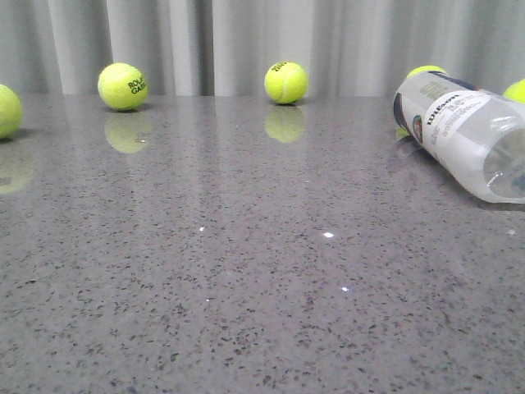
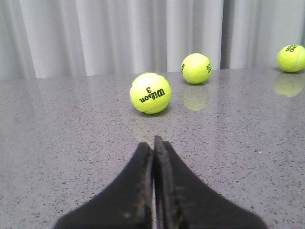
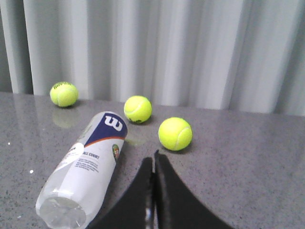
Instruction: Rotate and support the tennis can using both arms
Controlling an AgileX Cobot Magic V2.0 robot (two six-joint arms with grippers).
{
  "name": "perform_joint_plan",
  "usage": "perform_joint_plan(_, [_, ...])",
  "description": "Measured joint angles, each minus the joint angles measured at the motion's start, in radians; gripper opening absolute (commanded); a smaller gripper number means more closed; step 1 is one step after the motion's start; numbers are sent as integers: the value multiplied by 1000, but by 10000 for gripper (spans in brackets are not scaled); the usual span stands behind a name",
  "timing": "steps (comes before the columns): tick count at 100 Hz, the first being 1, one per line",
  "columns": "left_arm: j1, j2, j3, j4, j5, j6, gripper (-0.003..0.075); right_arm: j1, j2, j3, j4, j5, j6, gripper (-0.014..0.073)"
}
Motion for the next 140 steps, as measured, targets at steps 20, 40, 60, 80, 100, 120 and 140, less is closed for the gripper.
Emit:
perform_joint_plan(20, [0, 0, 0, 0, 0, 0, -21, 0, 210, -206, 0, 221, 0, -67])
perform_joint_plan(40, [0, 0, 0, 0, 0, 0, -21, 0, 428, -357, 2, 405, 1, -67])
perform_joint_plan(60, [0, 0, 0, 0, 0, 0, -21, 0, 526, -381, 2, 444, 1, -41])
perform_joint_plan(80, [0, 0, 0, 0, 0, 0, -21, 0, 544, -381, 2, 488, 1, 309])
perform_joint_plan(100, [0, 0, 0, 0, 0, 0, -21, 0, 544, -381, 2, 531, 1, 669])
perform_joint_plan(120, [0, 0, 0, 0, 0, 0, -21, 0, 550, -395, 26, 531, 2, 646])
perform_joint_plan(140, [0, 0, 0, 0, 0, 0, -21, 0, 668, -510, 151, 507, -51, 646])
